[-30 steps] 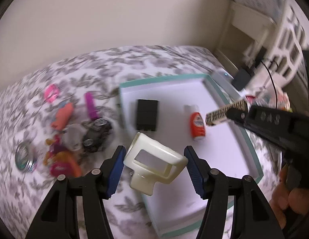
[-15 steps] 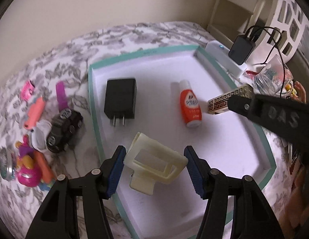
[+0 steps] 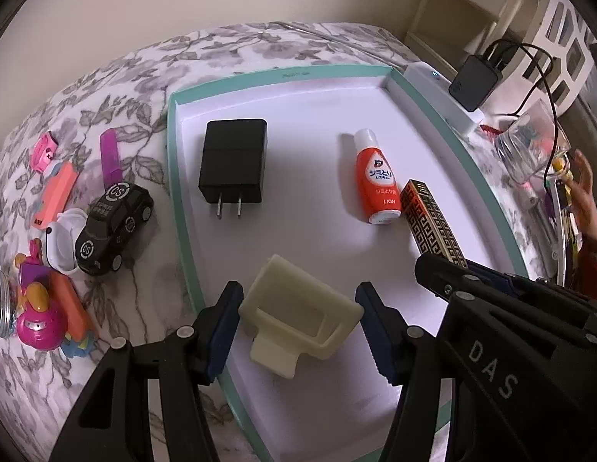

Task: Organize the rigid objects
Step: 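Carry the cream clip and gold strip over the white tray with both tools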

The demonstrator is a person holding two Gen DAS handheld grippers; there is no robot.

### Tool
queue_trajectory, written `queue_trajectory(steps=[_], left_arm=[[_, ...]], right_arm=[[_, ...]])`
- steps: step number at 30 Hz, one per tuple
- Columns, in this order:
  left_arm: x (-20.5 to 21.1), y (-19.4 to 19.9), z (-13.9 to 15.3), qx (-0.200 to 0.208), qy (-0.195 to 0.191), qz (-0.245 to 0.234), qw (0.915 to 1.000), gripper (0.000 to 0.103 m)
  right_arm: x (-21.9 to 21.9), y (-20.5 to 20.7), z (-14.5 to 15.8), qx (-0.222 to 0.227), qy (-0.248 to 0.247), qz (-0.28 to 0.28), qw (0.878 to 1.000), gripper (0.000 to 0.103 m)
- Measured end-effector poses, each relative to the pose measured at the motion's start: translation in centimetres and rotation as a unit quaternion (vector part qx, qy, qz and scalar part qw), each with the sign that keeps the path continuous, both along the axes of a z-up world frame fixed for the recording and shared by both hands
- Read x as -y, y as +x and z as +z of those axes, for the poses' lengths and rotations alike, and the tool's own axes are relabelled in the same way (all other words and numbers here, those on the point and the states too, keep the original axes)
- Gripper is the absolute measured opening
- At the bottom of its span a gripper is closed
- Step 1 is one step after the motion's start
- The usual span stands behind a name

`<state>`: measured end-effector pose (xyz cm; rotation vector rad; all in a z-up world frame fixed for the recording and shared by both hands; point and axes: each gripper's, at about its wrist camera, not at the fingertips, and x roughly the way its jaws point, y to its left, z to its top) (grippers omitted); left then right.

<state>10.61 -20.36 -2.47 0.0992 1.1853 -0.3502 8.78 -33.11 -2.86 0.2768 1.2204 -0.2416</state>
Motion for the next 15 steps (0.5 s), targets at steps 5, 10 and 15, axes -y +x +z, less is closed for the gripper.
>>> queue_trajectory(steps=[5,10,15], left_arm=[[-0.2,0.1,0.0,-0.003,-0.004,0.000,1.0000,0.063],[-0.4,0.2,0.0,-0.006,-0.015,0.001,0.9999,0.063],[-0.6,0.3,0.1,-0.008,-0.023,0.002,0.9997,0.064]], right_arm=[[-0.1,-0.1,0.1,-0.006,-0.006,0.002,1.000,0.018],[-0.4,0.4,0.4,-0.008,-0.016,0.005,1.000,0.018],[-0.6,0.6,1.1,-0.002,-0.021,0.010,1.000,0.019]])
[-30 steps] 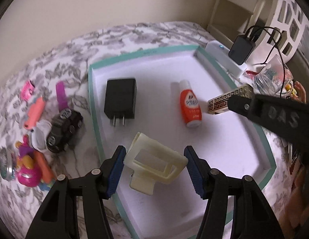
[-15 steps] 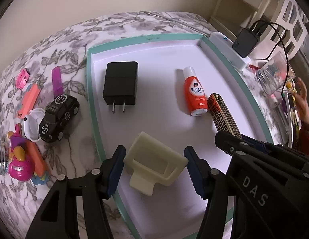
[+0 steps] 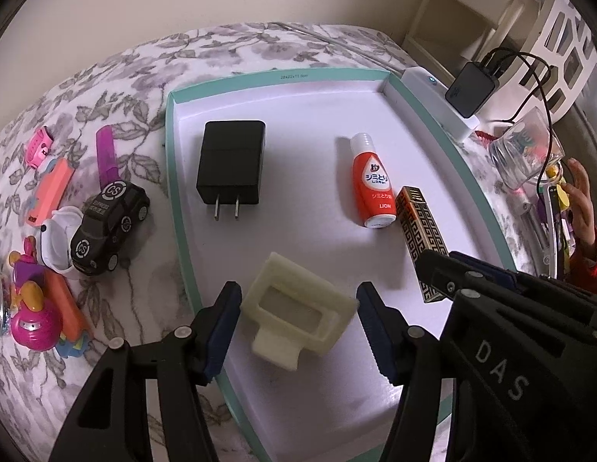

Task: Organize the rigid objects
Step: 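Carry the cream clip and gold strip over the white tray with both tools, then open the left tool to drop the clip while the right tool releases the strip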

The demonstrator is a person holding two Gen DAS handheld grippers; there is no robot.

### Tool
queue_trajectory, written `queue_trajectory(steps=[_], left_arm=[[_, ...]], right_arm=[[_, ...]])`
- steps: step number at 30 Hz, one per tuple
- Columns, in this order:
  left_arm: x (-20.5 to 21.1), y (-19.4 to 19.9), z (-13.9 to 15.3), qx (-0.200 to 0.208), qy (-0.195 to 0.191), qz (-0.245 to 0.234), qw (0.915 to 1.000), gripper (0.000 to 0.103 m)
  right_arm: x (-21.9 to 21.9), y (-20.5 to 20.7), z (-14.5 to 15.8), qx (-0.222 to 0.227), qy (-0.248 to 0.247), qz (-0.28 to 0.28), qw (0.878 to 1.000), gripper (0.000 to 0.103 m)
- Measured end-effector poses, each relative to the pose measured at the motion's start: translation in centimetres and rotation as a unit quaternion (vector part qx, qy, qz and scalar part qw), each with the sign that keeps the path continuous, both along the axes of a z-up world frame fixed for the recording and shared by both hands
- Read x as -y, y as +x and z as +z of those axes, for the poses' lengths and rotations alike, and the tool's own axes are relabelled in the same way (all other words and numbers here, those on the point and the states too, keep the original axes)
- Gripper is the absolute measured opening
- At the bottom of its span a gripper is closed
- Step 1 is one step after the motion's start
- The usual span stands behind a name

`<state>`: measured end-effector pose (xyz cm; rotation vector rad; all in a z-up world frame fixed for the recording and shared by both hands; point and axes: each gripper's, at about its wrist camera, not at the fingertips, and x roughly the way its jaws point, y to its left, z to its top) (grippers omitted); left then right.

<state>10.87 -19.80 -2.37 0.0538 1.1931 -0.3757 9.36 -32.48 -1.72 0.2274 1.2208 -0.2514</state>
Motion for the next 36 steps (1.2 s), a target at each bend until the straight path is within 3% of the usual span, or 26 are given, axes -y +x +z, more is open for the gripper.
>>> queue_trajectory(steps=[4,11,12,13,15,22,32,35,36], left_arm=[[0.1,-0.1,0.3,0.000,-0.010,-0.002,0.9999,0.071],[0.0,-0.1,1.6,0.013,-0.023,-0.001,0.9997,0.072],[0.0,-0.2,1.8,0.016,-0.025,0.000,0.9996,0.075],[-0.2,-0.2,2.1,0.020,-0.027,0.002,0.9994,0.086],[-0.6,-0.2,2.7,0.033,-0.031,0.009,0.9989,0.095],[-2.7,0.2,3.6,0.052,-0.030,0.042,0.9973,0.095],[-9.2,1.7,4.5,0.072,-0.002,0.142,0.9873,0.095],[-11.5,1.9,5.0,0.081,0.000,0.174,0.9814,0.095],[-12.6,2.0,5.2,0.082,-0.004,0.189,0.9785,0.096]], right_arm=[[-0.2,0.0,1.0,0.013,-0.005,0.001,1.000,0.023],[0.0,-0.3,3.6,0.055,-0.008,-0.007,0.998,0.027],[0.0,-0.4,4.0,0.063,-0.007,-0.010,0.998,0.027],[0.1,-0.5,4.4,0.070,-0.008,-0.013,0.997,0.027],[0.2,-0.5,5.0,0.082,-0.008,-0.018,0.996,0.027],[0.6,-0.9,6.0,0.104,-0.008,-0.031,0.994,0.026],[-0.5,-0.1,4.5,0.082,-0.011,-0.004,0.997,0.027],[-1.2,0.2,3.7,0.070,-0.017,0.007,0.997,0.041],[-1.3,0.3,3.6,0.069,-0.016,0.010,0.997,0.042]])
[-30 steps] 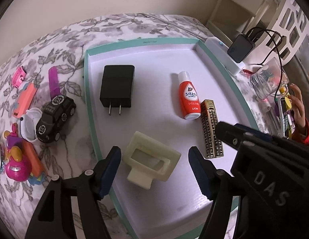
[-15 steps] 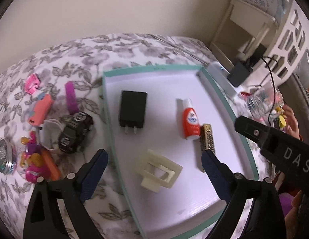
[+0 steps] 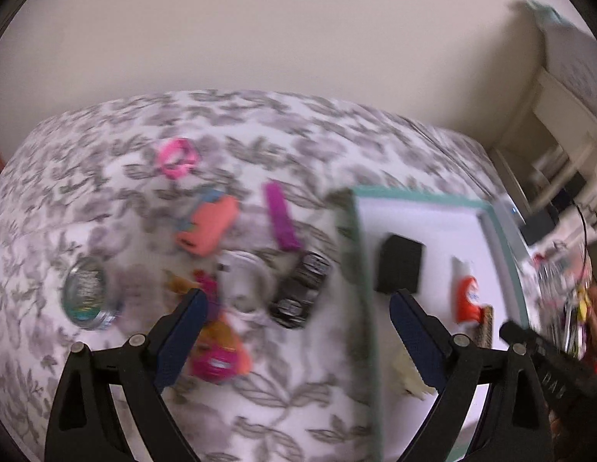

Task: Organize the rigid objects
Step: 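Open the left tool to drop the clip while the right tool releases the strip, then move the left tool to the toy figure while the right tool approaches the black car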

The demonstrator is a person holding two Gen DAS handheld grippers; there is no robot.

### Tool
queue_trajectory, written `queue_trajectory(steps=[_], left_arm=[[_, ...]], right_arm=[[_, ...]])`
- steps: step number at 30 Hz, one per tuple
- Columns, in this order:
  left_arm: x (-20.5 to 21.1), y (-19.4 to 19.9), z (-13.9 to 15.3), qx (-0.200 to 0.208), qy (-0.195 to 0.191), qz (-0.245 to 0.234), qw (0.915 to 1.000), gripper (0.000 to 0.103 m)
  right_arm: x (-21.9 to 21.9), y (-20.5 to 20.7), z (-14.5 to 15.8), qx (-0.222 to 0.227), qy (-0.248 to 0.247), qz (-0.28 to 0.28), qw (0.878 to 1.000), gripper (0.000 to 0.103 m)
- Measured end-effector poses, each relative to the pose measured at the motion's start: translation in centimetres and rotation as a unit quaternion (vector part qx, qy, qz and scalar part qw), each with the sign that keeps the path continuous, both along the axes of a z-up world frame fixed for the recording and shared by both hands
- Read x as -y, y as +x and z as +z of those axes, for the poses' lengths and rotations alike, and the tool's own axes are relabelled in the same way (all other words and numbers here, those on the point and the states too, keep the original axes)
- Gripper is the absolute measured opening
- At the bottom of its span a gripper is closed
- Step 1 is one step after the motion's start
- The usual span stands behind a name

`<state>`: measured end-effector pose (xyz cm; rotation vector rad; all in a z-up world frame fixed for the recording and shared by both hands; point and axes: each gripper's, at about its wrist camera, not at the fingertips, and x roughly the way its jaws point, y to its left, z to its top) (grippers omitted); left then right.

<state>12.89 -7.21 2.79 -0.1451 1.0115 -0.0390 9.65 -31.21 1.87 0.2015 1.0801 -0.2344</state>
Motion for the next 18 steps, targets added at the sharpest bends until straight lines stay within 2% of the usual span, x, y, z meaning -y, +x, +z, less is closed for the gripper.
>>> queue_trajectory(steps=[3,5,11,18], left_arm=[[-2.4,0.1,0.3,0.001,-0.010,0.034,0.9994,0.097],[-4.1,0.2,0.4,0.003,-0.008,0.060,0.9982,0.100],[-8.2,0.2,0.3,0.003,-0.010,0.122,0.9924,0.101],[-11.8,-0.2,-0.7,-0.017,-0.030,0.186,0.9820,0.101]], right_arm=[[-0.5,0.2,-0.3,-0.003,-0.002,0.009,1.000,0.044],[-0.9,0.3,-0.6,-0.005,-0.007,0.015,1.000,0.057],[-1.7,0.5,-0.8,-0.005,-0.005,0.028,1.000,0.069],[-2.6,0.7,-0.8,-0.003,-0.016,0.045,0.999,0.069]])
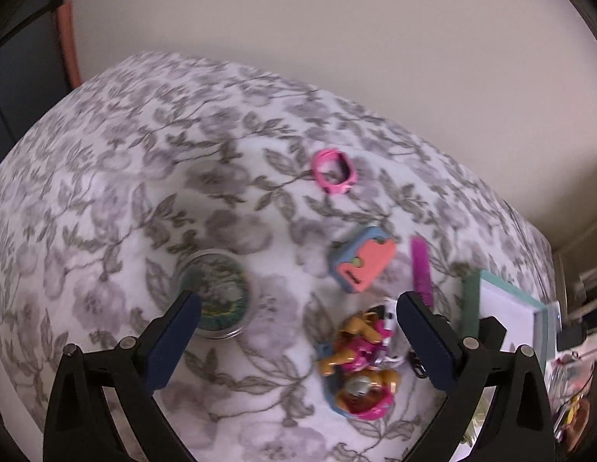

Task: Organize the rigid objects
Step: 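Move the left tool to the toy figure while the right tool approaches the black car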

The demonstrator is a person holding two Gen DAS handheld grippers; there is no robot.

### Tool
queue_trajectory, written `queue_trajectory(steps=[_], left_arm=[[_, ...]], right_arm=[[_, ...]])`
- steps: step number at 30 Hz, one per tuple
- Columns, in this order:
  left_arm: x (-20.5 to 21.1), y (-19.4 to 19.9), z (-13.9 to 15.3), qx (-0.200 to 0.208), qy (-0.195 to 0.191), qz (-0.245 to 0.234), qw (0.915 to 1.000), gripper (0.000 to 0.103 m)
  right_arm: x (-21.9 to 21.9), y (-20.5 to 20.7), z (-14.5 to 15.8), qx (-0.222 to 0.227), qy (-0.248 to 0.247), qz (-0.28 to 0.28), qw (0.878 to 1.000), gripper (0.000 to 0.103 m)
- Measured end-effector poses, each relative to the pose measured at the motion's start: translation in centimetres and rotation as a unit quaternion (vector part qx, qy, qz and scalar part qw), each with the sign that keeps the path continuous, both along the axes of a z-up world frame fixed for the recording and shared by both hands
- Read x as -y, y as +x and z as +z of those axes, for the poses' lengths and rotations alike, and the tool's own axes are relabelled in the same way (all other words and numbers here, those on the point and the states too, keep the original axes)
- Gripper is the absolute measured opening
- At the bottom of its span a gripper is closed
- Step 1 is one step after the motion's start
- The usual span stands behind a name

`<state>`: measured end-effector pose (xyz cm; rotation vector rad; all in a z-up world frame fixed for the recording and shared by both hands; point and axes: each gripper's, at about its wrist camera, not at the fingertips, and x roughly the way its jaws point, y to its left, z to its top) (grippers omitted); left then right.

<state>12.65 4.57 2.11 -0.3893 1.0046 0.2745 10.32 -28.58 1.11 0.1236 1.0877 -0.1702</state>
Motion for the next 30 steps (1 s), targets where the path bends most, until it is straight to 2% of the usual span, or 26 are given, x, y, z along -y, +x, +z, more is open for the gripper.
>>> queue_trajectory(steps=[8,20,30], left_arm=[[-1.3,-0.1,-1.1,-0.020,-0.013,0.021,0.9995,0.101],[-1.6,-0.1,-2.2,-0.049,-0.027,0.024,0.9982,0.101],[-1.9,-0.3,-2.7,-0.069,-0.040,0.023,0.9966,0.101]], right_arm=[[-0.9,0.3,-0.2,0.000,-0.011,0.019,1.000,0.069],[-1.1,0.5,-0.5,-0.003,-0.019,0.028,0.999,0.069],[-3.4,0.7,0.1,0.006,-0.029,0.062,0.998,0.069]])
